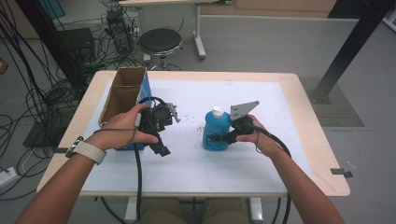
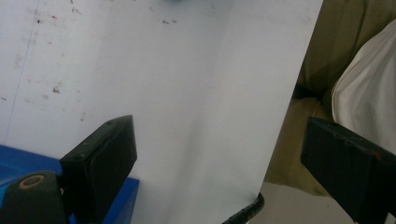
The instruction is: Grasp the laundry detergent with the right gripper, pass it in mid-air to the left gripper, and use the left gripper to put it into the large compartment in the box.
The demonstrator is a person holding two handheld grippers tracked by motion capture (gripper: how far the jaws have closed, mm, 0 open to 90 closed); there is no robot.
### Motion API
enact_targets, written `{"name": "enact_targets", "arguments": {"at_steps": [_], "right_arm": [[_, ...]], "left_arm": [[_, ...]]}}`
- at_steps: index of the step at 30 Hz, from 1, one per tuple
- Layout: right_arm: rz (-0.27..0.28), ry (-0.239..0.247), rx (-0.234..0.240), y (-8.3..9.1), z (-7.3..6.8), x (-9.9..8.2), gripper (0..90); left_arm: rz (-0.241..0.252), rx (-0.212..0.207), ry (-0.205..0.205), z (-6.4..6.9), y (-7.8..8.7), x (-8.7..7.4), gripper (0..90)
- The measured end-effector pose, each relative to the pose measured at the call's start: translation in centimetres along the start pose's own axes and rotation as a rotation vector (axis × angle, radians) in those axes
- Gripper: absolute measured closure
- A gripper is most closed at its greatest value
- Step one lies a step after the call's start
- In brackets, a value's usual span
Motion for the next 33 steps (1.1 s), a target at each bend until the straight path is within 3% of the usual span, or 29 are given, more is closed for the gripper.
{"name": "enact_targets", "arguments": {"at_steps": [33], "right_arm": [[0.0,-0.005,0.0,-0.02,0.0,0.02,43.0]], "left_arm": [[0.013,0.008,0.006,0.11,0.23,-0.07,11.2]]}}
Point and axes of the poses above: each handheld gripper's, and its own axes: y roughly backward along the jaws, x roughly out of its top, z roughly to its right, the point moved 6 cm from there along -y, roughly forward along the jaws, and after that the axes turned 15 degrees about -z, right-handed, at the moved point
